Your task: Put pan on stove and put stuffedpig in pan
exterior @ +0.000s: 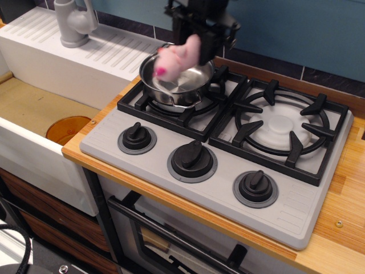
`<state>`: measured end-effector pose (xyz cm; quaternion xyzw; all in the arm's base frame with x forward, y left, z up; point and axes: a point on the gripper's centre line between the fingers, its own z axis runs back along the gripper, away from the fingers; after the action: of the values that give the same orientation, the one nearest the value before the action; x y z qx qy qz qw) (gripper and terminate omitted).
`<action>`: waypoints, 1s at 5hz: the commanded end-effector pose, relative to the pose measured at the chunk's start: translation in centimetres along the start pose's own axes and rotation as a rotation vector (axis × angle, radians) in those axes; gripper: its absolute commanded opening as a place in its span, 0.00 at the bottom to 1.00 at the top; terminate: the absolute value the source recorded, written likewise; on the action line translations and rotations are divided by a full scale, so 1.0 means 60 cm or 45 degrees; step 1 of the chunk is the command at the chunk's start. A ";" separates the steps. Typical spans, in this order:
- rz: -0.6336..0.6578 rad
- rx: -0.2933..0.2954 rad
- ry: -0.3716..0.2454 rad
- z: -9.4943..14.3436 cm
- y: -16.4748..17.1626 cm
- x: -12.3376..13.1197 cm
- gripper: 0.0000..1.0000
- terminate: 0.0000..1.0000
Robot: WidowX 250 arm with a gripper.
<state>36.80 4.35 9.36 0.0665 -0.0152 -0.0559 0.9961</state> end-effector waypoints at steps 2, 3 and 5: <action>-0.005 -0.117 -0.309 0.073 -0.003 0.010 1.00 0.00; 0.002 -0.055 -0.340 0.082 -0.006 0.003 1.00 0.00; -0.022 0.004 -0.338 0.097 -0.002 -0.005 1.00 0.00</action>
<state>35.80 3.96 12.18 0.0533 -0.1062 -0.0726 0.9903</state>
